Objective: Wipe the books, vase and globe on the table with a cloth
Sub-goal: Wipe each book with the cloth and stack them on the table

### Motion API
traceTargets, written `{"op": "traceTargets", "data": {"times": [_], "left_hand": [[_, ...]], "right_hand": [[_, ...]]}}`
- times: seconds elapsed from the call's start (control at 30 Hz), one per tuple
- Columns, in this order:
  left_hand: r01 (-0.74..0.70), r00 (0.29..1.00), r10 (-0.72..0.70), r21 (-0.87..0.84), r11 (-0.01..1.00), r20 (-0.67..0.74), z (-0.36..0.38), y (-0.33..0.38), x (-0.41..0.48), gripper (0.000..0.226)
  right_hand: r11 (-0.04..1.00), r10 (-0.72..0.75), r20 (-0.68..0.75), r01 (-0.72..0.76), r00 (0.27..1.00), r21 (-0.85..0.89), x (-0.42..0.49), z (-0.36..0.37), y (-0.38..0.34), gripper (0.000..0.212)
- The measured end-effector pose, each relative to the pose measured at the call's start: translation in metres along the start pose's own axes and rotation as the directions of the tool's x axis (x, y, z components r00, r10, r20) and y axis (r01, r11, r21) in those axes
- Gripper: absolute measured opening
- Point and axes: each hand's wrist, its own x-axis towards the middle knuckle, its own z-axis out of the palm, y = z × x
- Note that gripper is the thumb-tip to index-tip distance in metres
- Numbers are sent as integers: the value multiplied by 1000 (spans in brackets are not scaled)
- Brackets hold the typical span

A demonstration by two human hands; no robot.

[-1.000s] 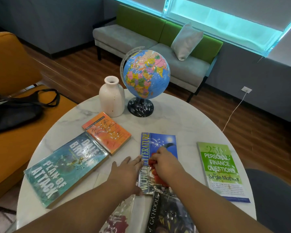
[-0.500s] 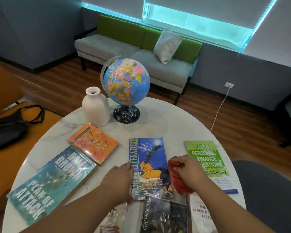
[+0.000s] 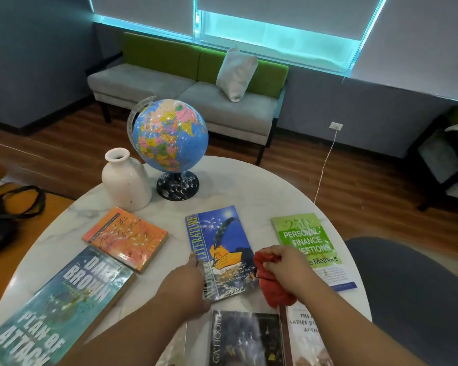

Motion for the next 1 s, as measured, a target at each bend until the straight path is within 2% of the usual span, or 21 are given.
{"op": "traceTargets", "data": {"times": [0.17, 0.23, 0.3, 0.37, 0.43, 0.57, 0.7, 0.87, 1.0], "left_hand": [[87, 995, -88, -20, 996, -56, -9, 24, 17, 63], [128, 983, -135, -66, 990, -126, -18, 14, 31, 72], [156, 972, -181, -168, 974, -148, -28, -8, 51, 94], [167, 978, -189, -213, 963, -87, -37, -29, 71, 120], [133, 990, -138, -150, 980, -22, -43, -42, 88, 132], [20, 998, -22, 22, 1000, 60, -43, -49, 108, 136], [2, 999, -4, 48, 999, 37, -44, -54, 112, 135], [117, 993, -112, 180, 977, -36, -40, -44, 85, 124], [208, 975, -187, 186, 960, -121, -27, -30, 50, 121]], "right_hand": [[998, 38, -8, -38, 999, 53, 0, -4, 0, 32], [998, 33, -9, -32, 999, 60, 1, -6, 0, 32], [999, 39, 26, -40, 999, 25, 0, -5, 0, 32], [997, 76, 85, -76, 994, 4, 0, 1, 2, 35], [993, 111, 114, -114, 987, 16, -1, 8, 3, 37], [993, 100, 103, -106, 990, 55, 0, 13, 6, 40], [986, 122, 57, -127, 991, 106, -1, 10, 9, 41], [962, 123, -34, -110, 992, 251, -5, 4, 14, 42], [954, 82, -80, -55, 993, 295, -6, -3, 5, 42]]}}
